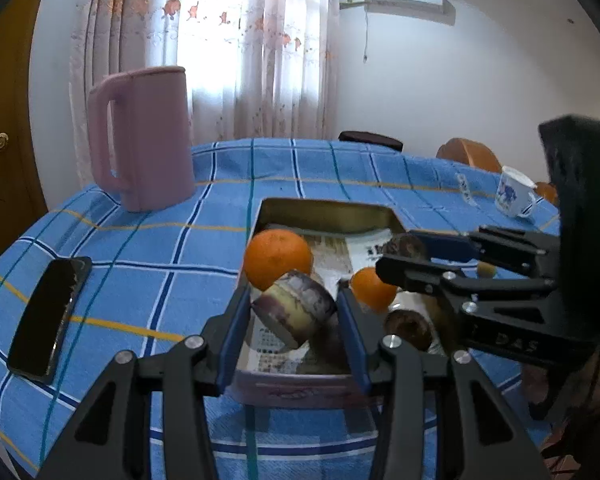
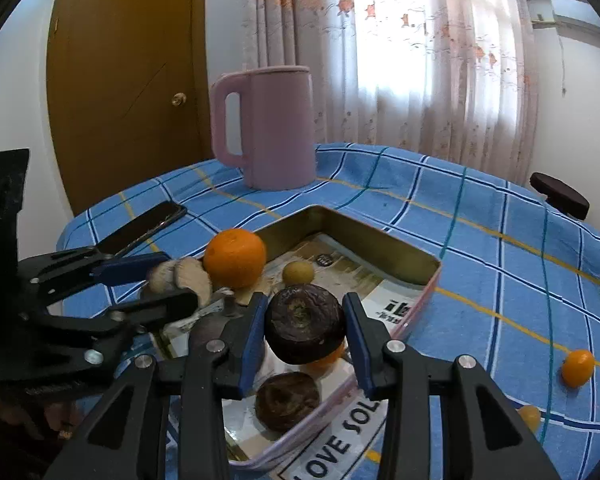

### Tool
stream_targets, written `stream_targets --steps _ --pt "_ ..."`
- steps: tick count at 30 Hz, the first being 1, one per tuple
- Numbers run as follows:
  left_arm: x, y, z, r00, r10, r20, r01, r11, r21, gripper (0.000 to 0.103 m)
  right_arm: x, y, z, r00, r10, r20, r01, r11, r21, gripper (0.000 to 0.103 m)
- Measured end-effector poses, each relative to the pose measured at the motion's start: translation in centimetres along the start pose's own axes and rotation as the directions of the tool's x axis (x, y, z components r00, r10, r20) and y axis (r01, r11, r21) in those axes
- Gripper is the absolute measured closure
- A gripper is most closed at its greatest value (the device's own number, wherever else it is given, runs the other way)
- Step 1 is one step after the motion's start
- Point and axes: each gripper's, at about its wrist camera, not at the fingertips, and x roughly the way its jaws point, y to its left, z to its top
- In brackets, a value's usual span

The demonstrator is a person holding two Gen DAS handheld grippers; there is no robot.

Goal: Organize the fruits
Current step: 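Lower the can and chestnut into the tin and open both tools, then grasp the yellow round fruit with the left tool while the right tool grasps an orange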

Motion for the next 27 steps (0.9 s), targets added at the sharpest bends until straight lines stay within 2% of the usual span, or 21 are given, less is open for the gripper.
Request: stream_targets --steps 3,5,6,7,9,11,13,16,19,23,25,27 --pt "0.5 0.5 -0.2 1.0 0.001 -0.009 -0.002 1.0 -0.021 0.054 0.3 0.5 -0.2 1.0 -0.006 -0.017 0.006 1.0 -0.029 0.062" --pt "0.4 0.7 -0.1 1.0 -0.007 -0.007 0.007 0.999 -0.032 0.054 0.5 0.7 -0.2 0.999 0.017 -0.032 -0.018 0.999 -0.039 0.06" --pt "0.3 0.6 -0.1 1.0 -0.007 -0.003 0.007 1.0 -0.029 0.05 0.5 0.8 -0.2 0.999 0.016 -0.033 -0.017 0.999 -0.041 0.051" --pt "0.0 0.4 0.0 1.0 -0.006 0.006 0.006 1.0 -0.022 0.049 0.4 0.7 -0.2 1.0 -0.005 -0.028 0.004 0.999 -0.037 0.048" --pt "-0.6 0.2 0.3 0.999 0.028 0.031 -0.028 0.999 -0.02 0.032 0.0 0.4 -0.1 1.0 -0.014 -0.018 0.014 1.0 -0.022 0.046" --pt "-1.5 -0.1 0.8 0.998 0.024 0.066 -0.022 0.999 -0.023 0.019 -1.2 -0.2 -0.1 1.0 -0.014 0.004 0.014 1.0 -0.016 0.046" --pt "-2.3 -0.9 1.4 0.995 0.021 0.099 -0.02 1.0 -0.01 0.014 -2.4 -1.0 -0.3 0.998 -0.055 0.018 0.055 0.998 -0.025 0.046" --pt "-2.5 -3.0 2.3 0.993 -0.027 0.113 0.024 0.999 0.025 0.013 -4.3 -3.4 -1.0 0.992 -0.12 0.026 0.12 0.993 -0.014 0.046" --pt "-2.1 -6.2 3.5 0.989 -0.089 0.12 0.081 0.994 0.068 0.011 -5.8 -7.0 -1.7 0.974 -0.227 0.01 0.227 0.974 0.023 0.046" --pt "-0.9 -10.2 4.6 0.981 -0.145 0.129 0.13 0.985 0.116 0.005 -7.0 -12.8 -3.0 0.93 -0.367 -0.037 0.368 0.921 0.126 0.046" --pt "0.7 -12.3 5.1 0.982 -0.146 0.115 0.131 0.983 0.13 0.005 -6.6 -15.5 -3.4 0.91 -0.403 -0.093 0.413 0.894 0.172 0.046" --pt "2.2 -13.5 5.3 0.983 -0.156 0.092 0.142 0.98 0.141 0.005 -5.8 -17.4 -3.8 0.901 -0.412 -0.132 0.432 0.879 0.201 0.046"
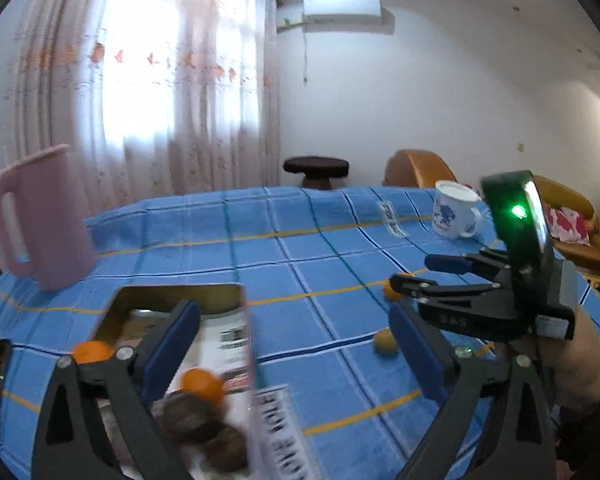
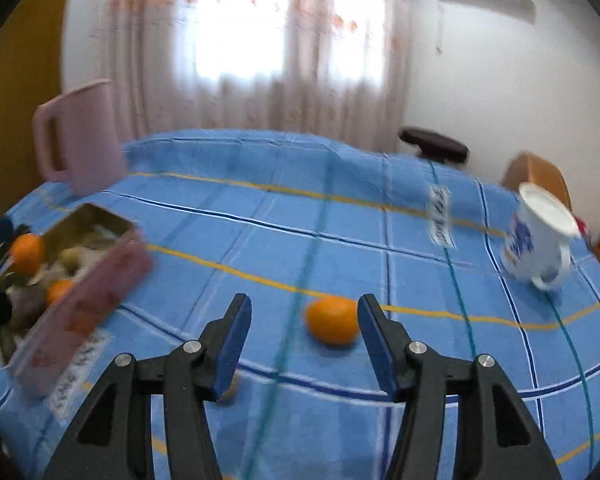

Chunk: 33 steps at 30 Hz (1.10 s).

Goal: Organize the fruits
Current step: 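Grasp the yellow round fruit with the left tool while the right tool grasps an orange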

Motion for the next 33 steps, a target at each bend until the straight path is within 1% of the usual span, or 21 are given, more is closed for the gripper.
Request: stream_targets --steps 2,3,5,6,8,10,11,13,14,15,18,20,22,24,27,28,31,32,33 --pt "1.7 -0.6 0.0 1.0 0.016 -0.02 -0.015 1.0 0.013 0.005 1.7 -0.9 0.2 0.999 -0.002 -0.042 0.004 1.0 0.031 0.046" --pt "2.1 -0.7 -0.1 0.999 0.02 -0.034 -0.02 1.0 0.013 0.005 2.4 -1.2 0.3 0.999 0.006 -0.053 -0.003 0.999 0.048 0.046" --pt "3.0 -0.4 -0.4 0.997 0.054 -0.056 -0.052 0.998 0.029 0.005 3.5 -1.5 0.5 0.994 0.047 -0.097 -0.04 0.996 0.079 0.046" --pt "3.2 -0.1 -0.5 0.995 0.071 -0.068 -0.069 0.997 0.032 0.006 3.8 -1.6 0.6 0.993 0.047 -0.105 -0.039 0.996 0.082 0.046" --pt "2.8 0.9 -0.5 0.996 0.07 -0.061 -0.071 0.998 -0.002 0.005 4.3 -1.5 0.7 0.992 0.03 -0.121 -0.022 0.998 0.063 0.046" --pt "2.8 1.8 -0.4 0.992 0.111 -0.058 -0.111 0.994 -0.003 0.005 5.0 -1.3 0.8 0.987 0.028 -0.158 -0.02 0.998 0.056 0.046" --pt "2.8 2.2 -0.4 0.992 0.113 -0.059 -0.114 0.993 -0.01 0.005 5.3 -1.4 0.8 0.986 0.026 -0.167 -0.015 0.998 0.064 0.046" --pt "2.6 3.2 -0.2 0.992 0.114 -0.057 -0.117 0.992 -0.048 0.005 5.7 -1.4 0.8 0.984 0.026 -0.178 -0.014 0.998 0.067 0.054" --pt "2.6 3.4 -0.1 0.992 0.11 -0.057 -0.113 0.992 -0.059 0.005 5.8 -1.3 0.7 0.982 0.005 -0.188 0.005 0.999 0.054 0.059" --pt "2.5 3.3 0.0 0.993 0.102 -0.055 -0.106 0.992 -0.069 0.005 5.8 -1.4 0.6 0.981 -0.004 -0.193 0.013 0.999 0.045 0.059" --pt "2.3 2.2 0.1 0.996 0.074 -0.043 -0.076 0.996 -0.042 0.004 5.2 -1.7 0.2 0.983 0.016 -0.182 -0.005 0.998 0.063 0.06" --pt "2.5 0.9 0.2 0.997 0.056 -0.047 -0.057 0.998 -0.018 0.004 4.2 -2.1 -0.1 0.988 0.022 -0.153 -0.01 0.997 0.081 0.06" --pt "3.1 -0.2 0.2 0.997 0.035 -0.065 -0.036 0.999 0.0 0.004 2.7 -2.2 -0.6 0.993 0.003 -0.115 0.007 0.997 0.083 0.06" --pt "3.6 -1.1 0.1 0.997 0.023 -0.076 -0.022 1.0 0.018 0.004 1.2 -2.7 -1.3 0.996 0.006 -0.084 0.003 0.994 0.109 0.06" --pt "5.0 -2.3 -0.2 0.993 -0.006 -0.121 0.01 1.0 0.029 0.004 -1.1 -3.4 -2.4 0.999 -0.016 -0.034 0.021 0.989 0.146 0.06" --pt "5.7 -2.7 -0.4 0.989 -0.017 -0.147 0.021 1.0 0.024 0.004 -1.9 -3.6 -2.7 1.0 -0.023 -0.015 0.025 0.987 0.159 0.06" --pt "7.3 -3.5 -0.7 0.977 -0.059 -0.207 0.063 0.998 0.014 0.009 -2.9 -3.9 -3.2 0.999 -0.041 0.006 0.04 0.985 0.169 0.06" --pt "7.8 -3.8 -0.8 0.972 -0.064 -0.225 0.069 0.998 0.014 0.013 -3.0 -4.0 -3.3 0.999 -0.043 0.01 0.041 0.984 0.172 0.06" --pt "8.2 -4.1 -0.9 0.965 -0.081 -0.248 0.086 0.996 0.013 0.02 -3.1 -4.0 -3.3 0.999 -0.046 0.011 0.044 0.984 0.172 0.06"
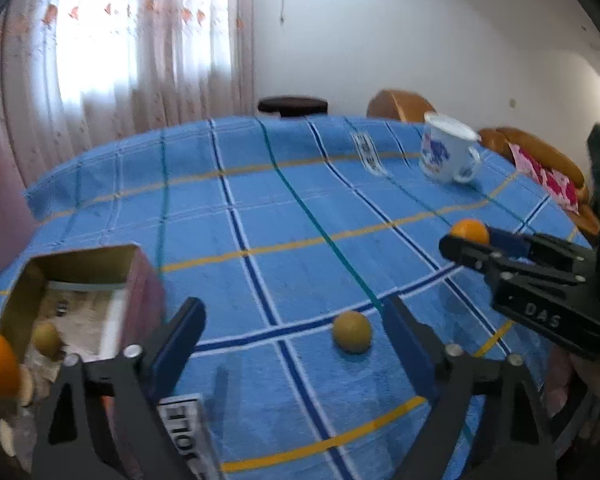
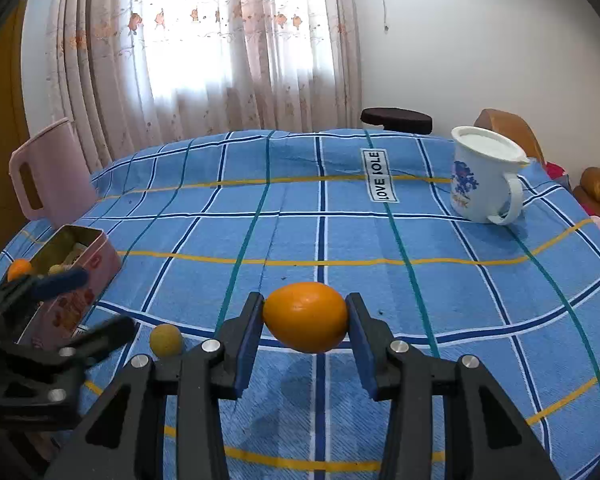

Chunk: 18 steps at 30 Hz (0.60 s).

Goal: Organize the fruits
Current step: 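Grasp the yellow round fruit with the left tool while the right tool grasps an orange, then lift the yellow fruit and orange above the table with both tools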

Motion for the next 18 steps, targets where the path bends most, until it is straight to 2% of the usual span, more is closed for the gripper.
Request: stream_targets --steps 2,4,5,6,10,11,15,18 --pt "0.4 -0.7 0.0 0.999 -0.026 -0.022 0.026 1.0 0.011 0.029 -0.2 0.0 0.0 1.0 0.001 0.008 -0.001 1.0 -0.002 0.06" --pt "1.1 -1.7 -0.1 0.998 -0.036 -0.061 0.039 0.998 0.049 0.033 -0.3 0.1 -0.1 1.0 0.0 0.013 0.001 1.0 -0.005 0.059" --pt "1.5 -2.0 -0.2 0.996 -0.043 -0.084 0.047 0.997 0.057 0.039 -0.3 0.1 0.0 1.0 0.001 0.012 -0.001 1.0 -0.008 0.059" --pt "1.9 -2.2 -0.2 0.993 -0.054 -0.103 0.06 0.997 0.056 0.049 -0.3 0.1 -0.1 1.0 0.001 0.013 -0.001 1.0 -0.008 0.059" --pt "3.1 -2.6 -0.3 0.98 -0.094 -0.178 0.105 0.993 0.055 0.067 -0.3 0.1 -0.1 1.0 0.009 0.011 -0.009 1.0 -0.015 0.059" --pt "3.2 -2.6 -0.3 0.978 -0.105 -0.18 0.115 0.992 0.051 0.075 -0.3 0.2 -0.1 1.0 0.012 0.009 -0.012 1.0 -0.019 0.059" --pt "2.5 -2.1 -0.3 0.979 -0.125 -0.158 0.132 0.991 0.033 0.075 -0.6 0.2 -0.2 0.999 0.035 0.025 -0.035 0.999 -0.025 0.059" --pt "1.4 -1.8 -0.3 0.986 -0.125 -0.107 0.129 0.991 0.029 0.075 -0.9 0.2 -0.2 0.998 0.045 0.041 -0.044 0.999 -0.023 0.059"
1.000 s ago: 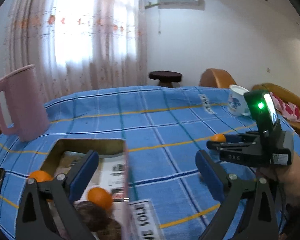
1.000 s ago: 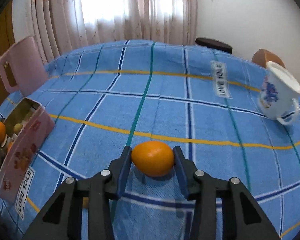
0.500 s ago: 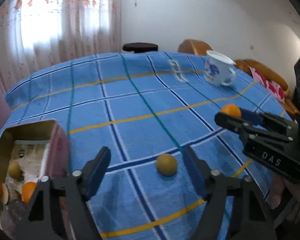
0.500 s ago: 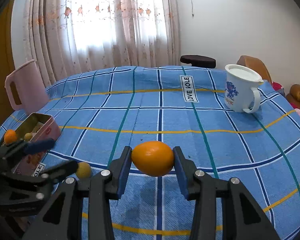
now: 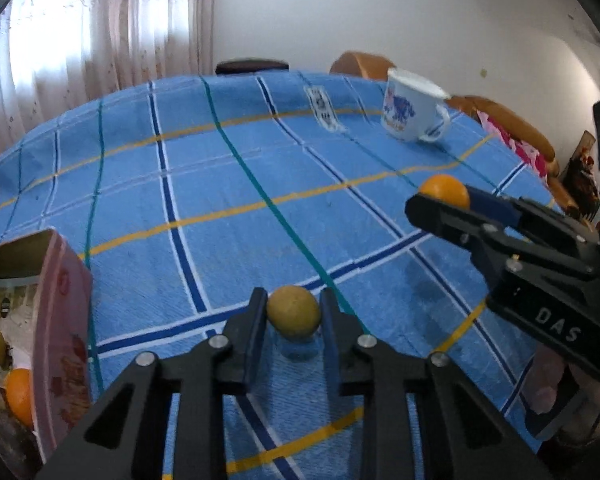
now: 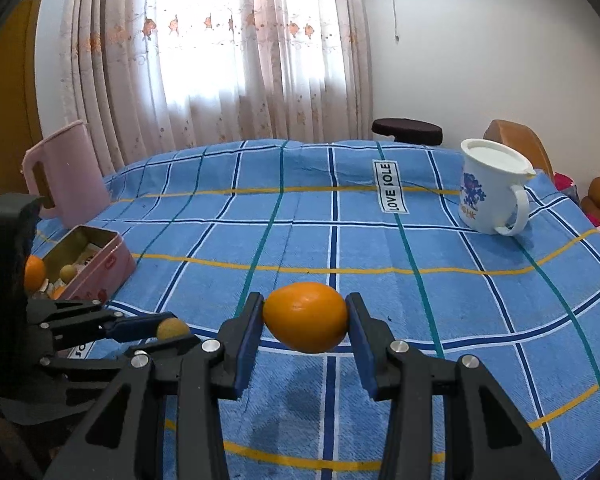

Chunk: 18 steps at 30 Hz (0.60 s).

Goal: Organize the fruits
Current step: 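Lift the yellow fruit and orange above the table with both tools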

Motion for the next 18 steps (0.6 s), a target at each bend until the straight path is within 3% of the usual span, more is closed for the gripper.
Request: stream_targets --steps 8,18 --pt "-2.0 0.0 0.0 0.993 0.037 0.115 -0.038 0.999 -0.001 0.075 -1.1 0.5 -0.1 0.998 0.033 0.051 -0.031 0.999 -0.024 0.059" --pt "-3.3 0.1 -0.2 0.978 0.07 0.195 -0.069 0.998 -0.014 0.075 -2.2 1.0 -0.2 0.992 0.053 0.11 -0.047 0.997 -0.055 0.059"
